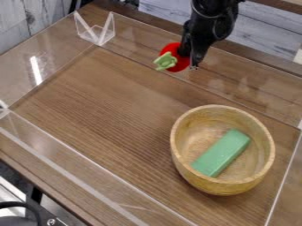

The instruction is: Move the red object to the left side of the table

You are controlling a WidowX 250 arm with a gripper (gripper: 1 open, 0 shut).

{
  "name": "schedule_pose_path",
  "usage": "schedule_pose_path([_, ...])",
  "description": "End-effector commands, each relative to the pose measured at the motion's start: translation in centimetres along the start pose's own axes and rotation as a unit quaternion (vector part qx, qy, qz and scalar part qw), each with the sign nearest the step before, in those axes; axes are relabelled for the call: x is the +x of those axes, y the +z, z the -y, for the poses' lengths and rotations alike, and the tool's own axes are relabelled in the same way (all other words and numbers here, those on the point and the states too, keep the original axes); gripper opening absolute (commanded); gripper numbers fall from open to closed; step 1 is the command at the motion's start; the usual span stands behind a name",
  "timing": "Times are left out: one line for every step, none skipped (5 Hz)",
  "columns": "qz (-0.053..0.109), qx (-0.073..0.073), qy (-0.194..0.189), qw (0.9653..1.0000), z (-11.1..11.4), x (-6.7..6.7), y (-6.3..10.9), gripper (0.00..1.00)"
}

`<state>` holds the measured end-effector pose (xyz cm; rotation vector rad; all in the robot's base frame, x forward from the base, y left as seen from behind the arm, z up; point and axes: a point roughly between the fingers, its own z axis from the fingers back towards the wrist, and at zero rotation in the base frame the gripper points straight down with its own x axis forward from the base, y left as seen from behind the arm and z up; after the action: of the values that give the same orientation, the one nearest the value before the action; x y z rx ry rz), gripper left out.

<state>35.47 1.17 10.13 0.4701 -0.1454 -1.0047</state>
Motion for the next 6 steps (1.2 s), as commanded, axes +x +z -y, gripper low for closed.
schedule_pose_path([0.010,0.018,0.015,0.9997,-0.4,0.6,0.3,0.00])
schedule_pose_path([0.027,0.021,-0.011,0.9994,-0.4,0.4,-0.2,0.00])
schedule_pose_path([0.042,0.026,-0.035,0.9982,-0.7,0.0,-0.6,0.00])
schedule_pose_path([0.042,0.033,-0.035,0.9980,-1.1,-0.6,-0.5,0.00])
schedule_pose_path([0.047,0.042,-0.038,0.9973,-1.4,-1.0,-0.2,0.00])
schedule_pose_path([0.047,0.051,-0.032,0.9971,-2.6,-2.0,-0.2,0.00])
